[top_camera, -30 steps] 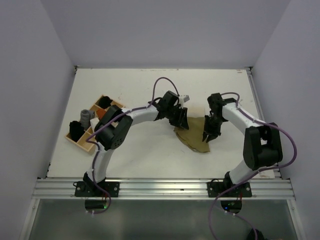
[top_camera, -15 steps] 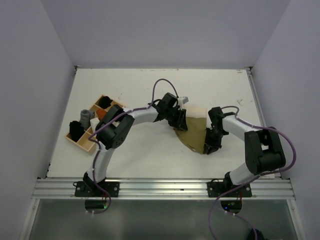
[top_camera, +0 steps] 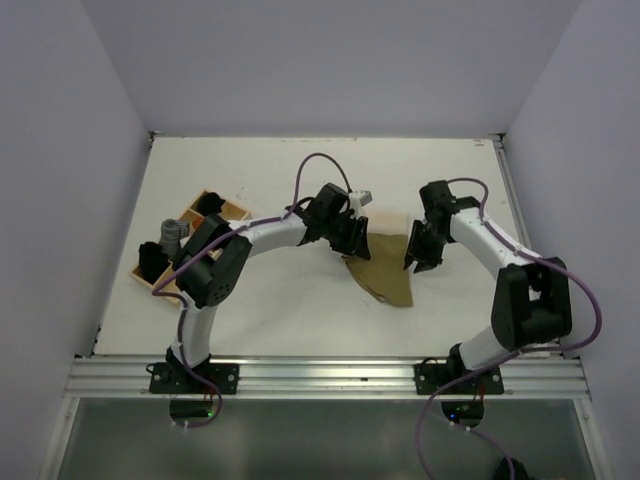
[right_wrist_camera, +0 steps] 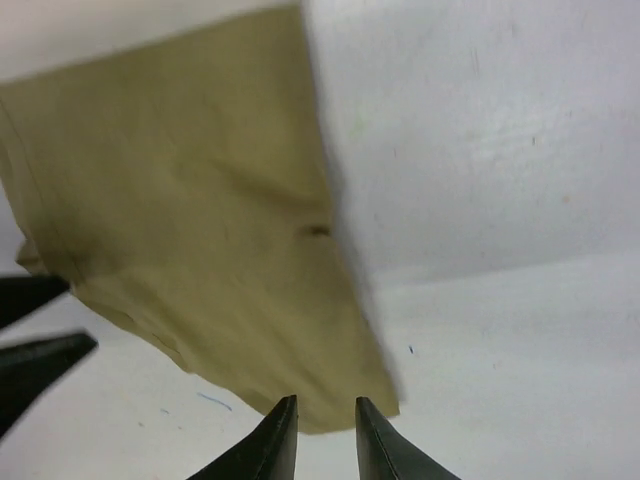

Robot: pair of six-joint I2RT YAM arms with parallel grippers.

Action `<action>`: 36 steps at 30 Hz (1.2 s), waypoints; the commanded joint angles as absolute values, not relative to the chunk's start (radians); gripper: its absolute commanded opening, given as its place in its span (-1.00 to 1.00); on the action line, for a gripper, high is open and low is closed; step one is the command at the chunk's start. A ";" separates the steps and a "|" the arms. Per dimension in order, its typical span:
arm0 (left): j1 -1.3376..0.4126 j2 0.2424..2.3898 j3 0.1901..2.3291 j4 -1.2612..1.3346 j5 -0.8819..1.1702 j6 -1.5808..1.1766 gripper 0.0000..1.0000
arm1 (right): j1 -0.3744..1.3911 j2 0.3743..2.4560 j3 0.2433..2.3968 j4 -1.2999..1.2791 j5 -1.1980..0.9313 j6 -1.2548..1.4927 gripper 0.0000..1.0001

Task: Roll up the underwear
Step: Fold the underwear

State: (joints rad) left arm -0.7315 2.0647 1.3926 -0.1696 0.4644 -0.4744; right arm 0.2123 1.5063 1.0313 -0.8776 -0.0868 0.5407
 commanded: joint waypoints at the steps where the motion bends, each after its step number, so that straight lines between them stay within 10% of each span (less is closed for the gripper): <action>1: -0.770 1.950 1.367 -0.144 0.457 -0.466 -0.15 | 0.181 1.647 1.139 -0.862 -0.048 0.538 -0.32; 16: -0.971 1.994 1.331 0.052 0.439 -0.555 -0.17 | 0.097 2.074 1.653 -0.891 -0.069 0.520 -0.35; 36: -1.032 2.099 1.249 0.006 0.354 -0.578 -0.21 | 0.068 2.201 1.738 -0.868 -0.034 0.482 -0.53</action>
